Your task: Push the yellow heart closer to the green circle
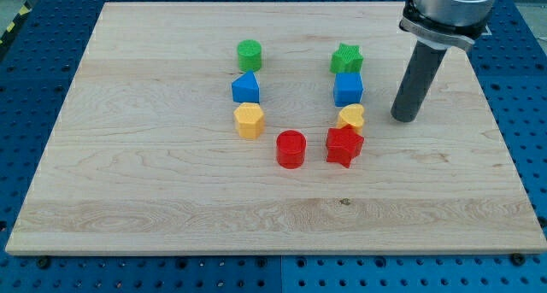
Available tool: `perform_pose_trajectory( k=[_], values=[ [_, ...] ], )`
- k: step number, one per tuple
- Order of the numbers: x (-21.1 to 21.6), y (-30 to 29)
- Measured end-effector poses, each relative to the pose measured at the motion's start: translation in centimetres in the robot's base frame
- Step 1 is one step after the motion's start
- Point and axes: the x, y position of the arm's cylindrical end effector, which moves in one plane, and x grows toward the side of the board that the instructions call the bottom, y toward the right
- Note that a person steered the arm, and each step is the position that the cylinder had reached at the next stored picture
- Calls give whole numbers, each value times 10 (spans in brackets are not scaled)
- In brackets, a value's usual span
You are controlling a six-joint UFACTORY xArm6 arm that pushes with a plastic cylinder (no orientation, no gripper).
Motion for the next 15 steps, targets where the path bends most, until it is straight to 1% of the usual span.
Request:
perform_pose_trajectory(
  k=[2,5,7,8,9,11,12,13,15],
  values=[
    [8,-4],
    [16,-109],
    [17,-108],
    [39,-108],
    [46,-112],
    [5,-152],
    [5,-152],
    [-9,-151],
    [-64,-150]
  ],
)
